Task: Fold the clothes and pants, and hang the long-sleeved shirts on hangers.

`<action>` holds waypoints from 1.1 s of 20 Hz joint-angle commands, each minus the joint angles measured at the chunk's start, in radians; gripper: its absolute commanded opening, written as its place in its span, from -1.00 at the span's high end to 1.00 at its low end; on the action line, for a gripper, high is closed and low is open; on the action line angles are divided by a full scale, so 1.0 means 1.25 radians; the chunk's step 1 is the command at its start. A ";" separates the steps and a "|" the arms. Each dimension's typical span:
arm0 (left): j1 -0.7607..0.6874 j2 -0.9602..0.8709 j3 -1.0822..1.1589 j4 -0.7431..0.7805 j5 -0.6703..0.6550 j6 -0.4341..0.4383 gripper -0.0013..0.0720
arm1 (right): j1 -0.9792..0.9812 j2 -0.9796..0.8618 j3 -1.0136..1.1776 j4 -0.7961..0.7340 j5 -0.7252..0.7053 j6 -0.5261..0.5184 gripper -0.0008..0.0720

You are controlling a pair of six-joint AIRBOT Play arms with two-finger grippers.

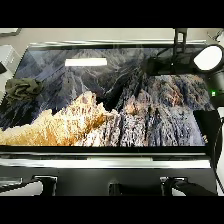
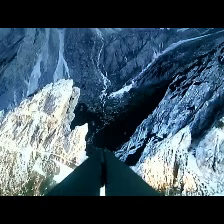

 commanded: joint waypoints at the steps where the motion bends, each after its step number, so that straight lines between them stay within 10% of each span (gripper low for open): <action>1: 0.070 -0.038 -0.134 0.044 0.157 -0.063 -0.90 | 0.001 0.001 0.000 -0.002 0.030 0.000 0.88; 13: 0.100 -0.351 -0.179 0.008 0.558 -0.072 -0.88 | 0.002 0.000 0.000 0.000 0.074 0.016 0.88; 18: 0.099 -0.374 -0.171 0.005 0.609 -0.073 0.91 | 0.002 0.000 0.000 0.000 0.074 0.016 0.73; 22: 0.082 -0.348 -0.082 -0.018 0.528 -0.071 0.92 | 0.002 0.001 0.000 0.006 0.073 0.050 0.71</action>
